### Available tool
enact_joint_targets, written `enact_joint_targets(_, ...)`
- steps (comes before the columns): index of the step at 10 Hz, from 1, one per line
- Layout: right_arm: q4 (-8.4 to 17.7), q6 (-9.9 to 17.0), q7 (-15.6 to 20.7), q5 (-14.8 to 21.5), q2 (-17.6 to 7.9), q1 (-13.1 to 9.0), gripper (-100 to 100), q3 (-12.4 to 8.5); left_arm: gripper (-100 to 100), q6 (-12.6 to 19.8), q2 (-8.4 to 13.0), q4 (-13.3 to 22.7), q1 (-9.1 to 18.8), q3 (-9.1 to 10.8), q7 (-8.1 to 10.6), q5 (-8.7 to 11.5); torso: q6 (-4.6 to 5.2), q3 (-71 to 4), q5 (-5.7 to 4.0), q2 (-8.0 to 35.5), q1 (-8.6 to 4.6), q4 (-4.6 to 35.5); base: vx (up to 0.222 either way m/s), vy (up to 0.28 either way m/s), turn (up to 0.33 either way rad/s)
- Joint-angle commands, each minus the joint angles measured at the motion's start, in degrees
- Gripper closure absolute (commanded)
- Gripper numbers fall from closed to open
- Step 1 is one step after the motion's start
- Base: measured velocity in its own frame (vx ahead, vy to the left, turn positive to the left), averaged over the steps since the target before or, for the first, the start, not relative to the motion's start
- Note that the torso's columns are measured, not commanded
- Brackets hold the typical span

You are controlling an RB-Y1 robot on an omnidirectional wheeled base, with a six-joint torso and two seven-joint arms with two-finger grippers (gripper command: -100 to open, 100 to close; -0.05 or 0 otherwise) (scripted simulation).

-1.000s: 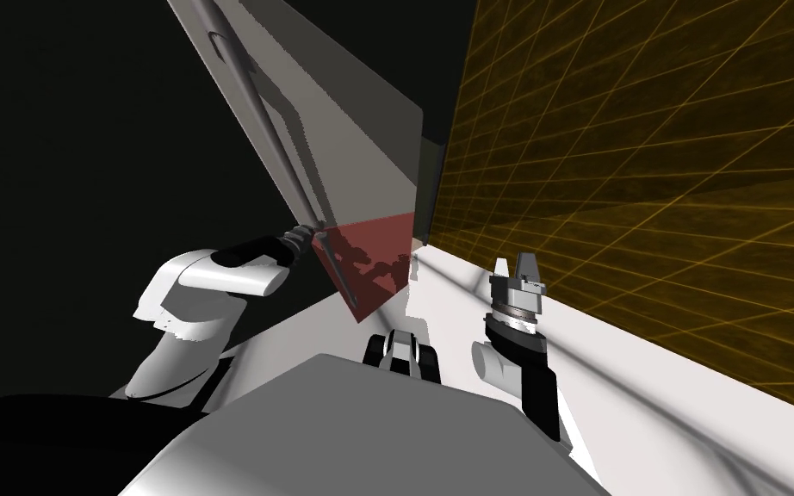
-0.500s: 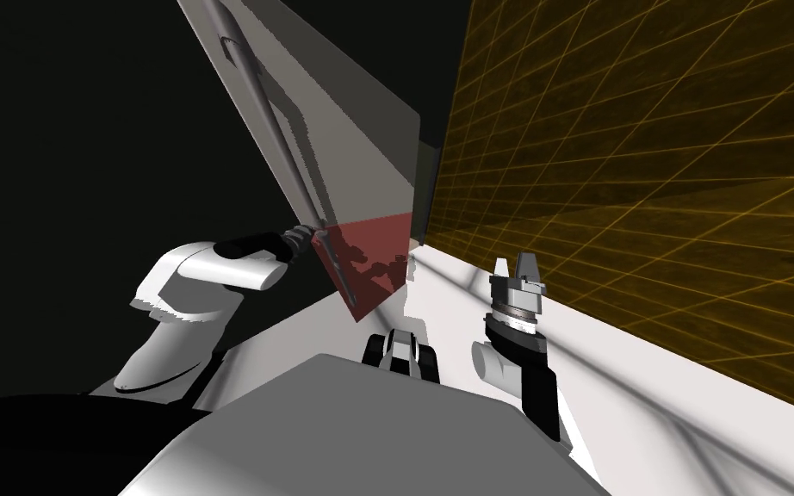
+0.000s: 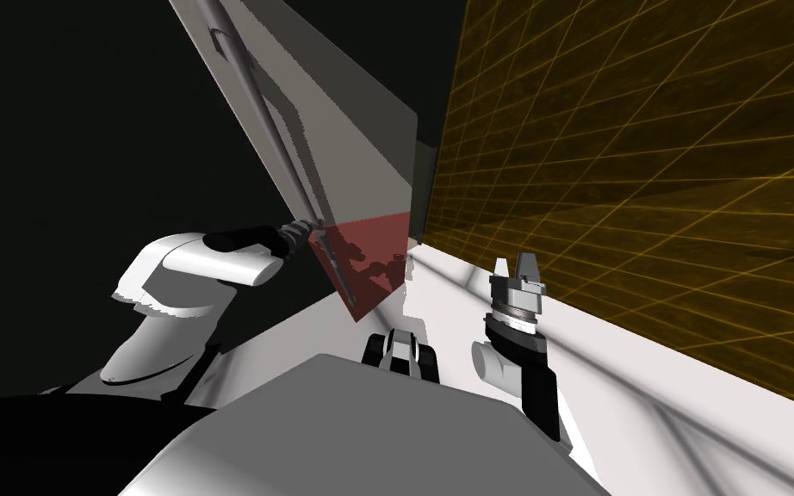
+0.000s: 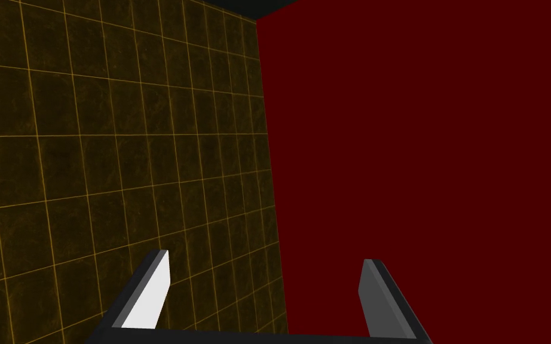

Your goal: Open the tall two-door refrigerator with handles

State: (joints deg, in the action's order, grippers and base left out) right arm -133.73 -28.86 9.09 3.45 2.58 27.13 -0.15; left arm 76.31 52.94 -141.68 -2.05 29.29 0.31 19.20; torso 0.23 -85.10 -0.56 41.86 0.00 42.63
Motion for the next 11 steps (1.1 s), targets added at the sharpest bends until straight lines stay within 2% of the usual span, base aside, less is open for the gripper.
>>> enact_joint_targets(1, 0.0, 0.0, 0.0, 0.0, 0.0, 0.0, 0, 0.0, -100, 0.8, 2.7, -0.6, 1.6, 1.47, -0.17, 0.5, 0.06, 0.0, -0.07, 0.0, -0.04, 0.0, -0.027, 0.016, -0.057)
enact_joint_targets(6, 0.0, 0.0, 0.0, 0.0, 0.0, 0.0, 0, 0.0, -100, 1.1, 3.3, -0.6, 1.8, 1.66, -0.25, 0.9, 0.03, 0.0, -0.31, 0.1, -0.24, 0.2, -0.003, 0.004, -0.012)
enact_joint_targets(8, 0.0, 0.0, 0.0, 0.0, 0.0, 0.0, 0, 0.0, -100, 1.8, 4.4, -0.7, 2.2, 2.03, -0.4, 1.6, 0.09, 0.0, -0.33, 0.1, -0.19, 0.3, -0.012, 0.004, -0.02)
enact_joint_targets(11, 0.0, 0.0, 0.0, 0.0, 0.0, 0.0, 0, 0.0, -100, 1.8, 4.4, -0.7, 2.2, 2.03, -0.4, 1.6, 0.05, -0.1, -0.34, 0.0, -0.22, 0.2, -0.012, 0.001, -0.012)
